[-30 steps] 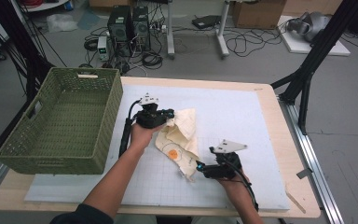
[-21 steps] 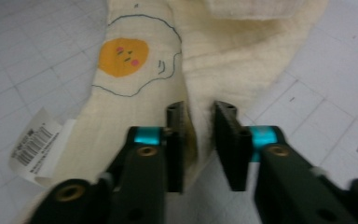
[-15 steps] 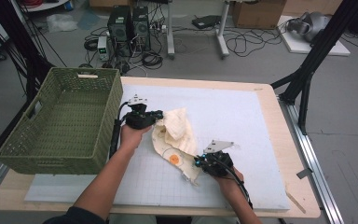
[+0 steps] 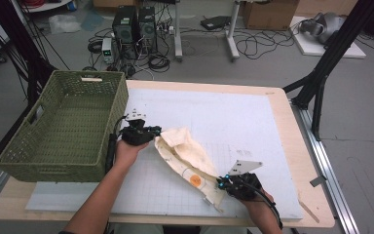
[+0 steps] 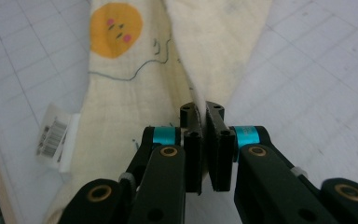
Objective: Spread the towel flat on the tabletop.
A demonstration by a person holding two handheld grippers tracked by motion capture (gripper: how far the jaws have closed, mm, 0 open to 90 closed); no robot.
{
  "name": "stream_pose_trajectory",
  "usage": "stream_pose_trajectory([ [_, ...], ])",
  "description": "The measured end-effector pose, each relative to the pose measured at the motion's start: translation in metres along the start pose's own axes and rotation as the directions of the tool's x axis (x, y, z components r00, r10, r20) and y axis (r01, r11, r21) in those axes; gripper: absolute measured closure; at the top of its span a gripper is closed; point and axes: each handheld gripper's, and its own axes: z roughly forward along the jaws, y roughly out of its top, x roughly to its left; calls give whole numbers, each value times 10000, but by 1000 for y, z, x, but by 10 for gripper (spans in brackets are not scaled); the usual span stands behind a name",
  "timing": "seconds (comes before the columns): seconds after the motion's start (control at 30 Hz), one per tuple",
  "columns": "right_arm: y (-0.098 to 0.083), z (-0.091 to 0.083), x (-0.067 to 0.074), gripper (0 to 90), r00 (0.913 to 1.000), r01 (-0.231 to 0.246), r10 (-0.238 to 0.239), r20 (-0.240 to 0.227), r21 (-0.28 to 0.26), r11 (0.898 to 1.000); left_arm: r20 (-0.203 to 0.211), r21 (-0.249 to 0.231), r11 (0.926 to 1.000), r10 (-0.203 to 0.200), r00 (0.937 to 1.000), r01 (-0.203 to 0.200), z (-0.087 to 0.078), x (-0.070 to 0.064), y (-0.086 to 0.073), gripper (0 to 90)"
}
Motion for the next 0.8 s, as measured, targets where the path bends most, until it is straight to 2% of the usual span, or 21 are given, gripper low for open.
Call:
stream_pose_trajectory([
  [0.1, -5, -7, -4, 834, 9996, -96, 95, 250, 43, 9999, -142, -253, 9995, 207, 9997, -210, -6, -3, 2, 766],
  [0.13, -6, -8, -5, 788, 9993, -111, 109, 354, 48, 9999, -162, -278, 9994, 224, 9996, -228, -7, -4, 3, 727],
  [0.23, -4, -13, -7, 618, 9978, -246, 270, 607, -392, 9989, 62, -314, 9990, 335, 9994, -333, -8, -7, 3, 633],
  [0.27, -3, -15, -7, 581, 9976, -281, 320, 617, -635, 9976, 109, -303, 9988, 384, 9992, -381, -8, -7, 3, 592],
  [0.37, 2, -17, -7, 517, 9967, -323, 409, 699, -1197, 9923, 664, -431, 9976, 578, 9961, -550, -8, -11, 2, 535],
  [0.43, 4, -16, -7, 507, 9964, -268, 363, 763, -1221, 9922, 1159, -517, 9952, 882, 9893, -827, -7, -17, 2, 523],
  [0.5, 4, -13, -8, 500, 9965, -314, 401, 734, -1163, 9927, 1747, -613, 9924, 1163, 9777, -1071, -5, -26, 2, 509],
  [0.6, 5, -13, -8, 494, 9962, -332, 426, 765, -1201, 9922, 2353, -378, 9881, 1538, 9597, -1491, 4, -39, 0, 424],
  [0.67, 5, -13, -9, 492, 9960, -337, 436, 786, -1241, 9917, 2478, -1, 9807, 1893, 9502, -1953, 11, -46, -3, 389],
  [0.7, 4, -13, -9, 493, 9959, -394, 490, 762, -1235, 9916, 2466, 140, 9772, 2019, 9478, -2118, 15, -49, -4, 377],
  [0.77, 4, -14, -9, 490, 9960, -374, 472, 764, -1249, 9915, 2216, 363, 9662, 2412, 9448, -2552, 21, -54, -7, 378],
  [0.8, 4, -14, -9, 490, 9959, -412, 509, 748, -1259, 9912, 2169, 457, 9605, 2587, 9413, -2745, 23, -56, -8, 396],
])
